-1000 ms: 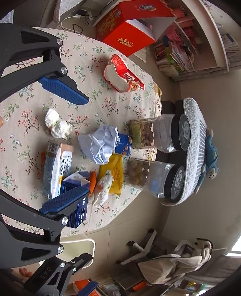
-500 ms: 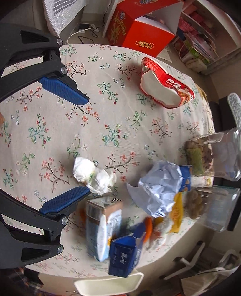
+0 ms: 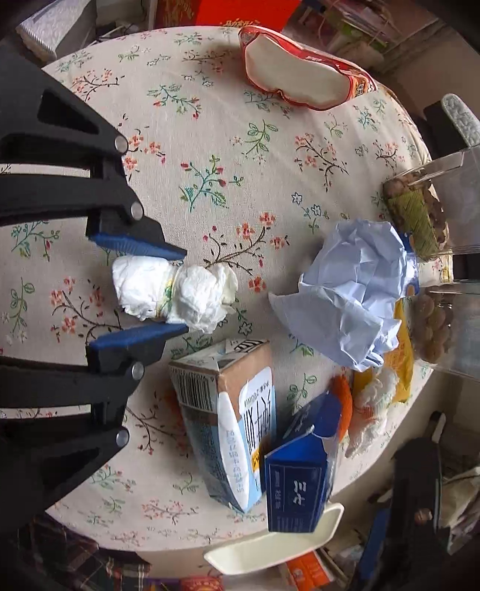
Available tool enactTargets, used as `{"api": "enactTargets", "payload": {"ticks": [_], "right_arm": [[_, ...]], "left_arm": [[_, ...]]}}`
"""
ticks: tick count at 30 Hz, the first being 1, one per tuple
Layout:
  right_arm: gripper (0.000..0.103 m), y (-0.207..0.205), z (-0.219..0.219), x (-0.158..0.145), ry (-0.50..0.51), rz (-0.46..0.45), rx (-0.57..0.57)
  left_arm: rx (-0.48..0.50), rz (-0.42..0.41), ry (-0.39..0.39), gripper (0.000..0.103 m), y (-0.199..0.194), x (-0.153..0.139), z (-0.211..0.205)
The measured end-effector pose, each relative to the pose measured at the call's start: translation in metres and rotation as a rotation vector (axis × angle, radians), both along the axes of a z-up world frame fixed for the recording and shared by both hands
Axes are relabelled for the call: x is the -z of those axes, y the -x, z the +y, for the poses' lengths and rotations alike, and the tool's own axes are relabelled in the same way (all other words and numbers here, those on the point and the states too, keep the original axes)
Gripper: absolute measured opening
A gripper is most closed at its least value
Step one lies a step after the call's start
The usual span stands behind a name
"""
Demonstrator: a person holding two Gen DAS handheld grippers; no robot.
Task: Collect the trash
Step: 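Grasp the crumpled white tissue with the left tool while the right tool grasps the blue paper, then grasp a second white tissue with the left tool, stacking it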
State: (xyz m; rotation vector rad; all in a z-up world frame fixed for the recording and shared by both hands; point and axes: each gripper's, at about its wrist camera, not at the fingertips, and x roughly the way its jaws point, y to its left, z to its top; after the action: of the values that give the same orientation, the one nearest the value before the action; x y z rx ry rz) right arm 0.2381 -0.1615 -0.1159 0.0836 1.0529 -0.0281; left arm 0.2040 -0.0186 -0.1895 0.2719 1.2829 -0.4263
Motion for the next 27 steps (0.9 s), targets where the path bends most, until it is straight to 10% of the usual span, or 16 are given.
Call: {"api": "enactTargets", "payload": {"ticks": [13, 16, 27], "right_arm": [[0.096, -0.029, 0.06, 0.057, 0.04, 0.105, -0.13], [0.061, -0.029, 0.061, 0.061, -0.021, 0.09, -0.17], [0.054, 0.001, 0.074, 0.003, -0.05, -0.087, -0.219]], "left_arm": [[-0.345, -0.193, 0.09, 0.033, 0.005, -0.086, 0.122], [-0.39, -0.206, 0.116, 0.033, 0.005, -0.093, 0.134], [-0.473, -0.3, 0.145, 0.033, 0.016, -0.112, 0.145]]}}
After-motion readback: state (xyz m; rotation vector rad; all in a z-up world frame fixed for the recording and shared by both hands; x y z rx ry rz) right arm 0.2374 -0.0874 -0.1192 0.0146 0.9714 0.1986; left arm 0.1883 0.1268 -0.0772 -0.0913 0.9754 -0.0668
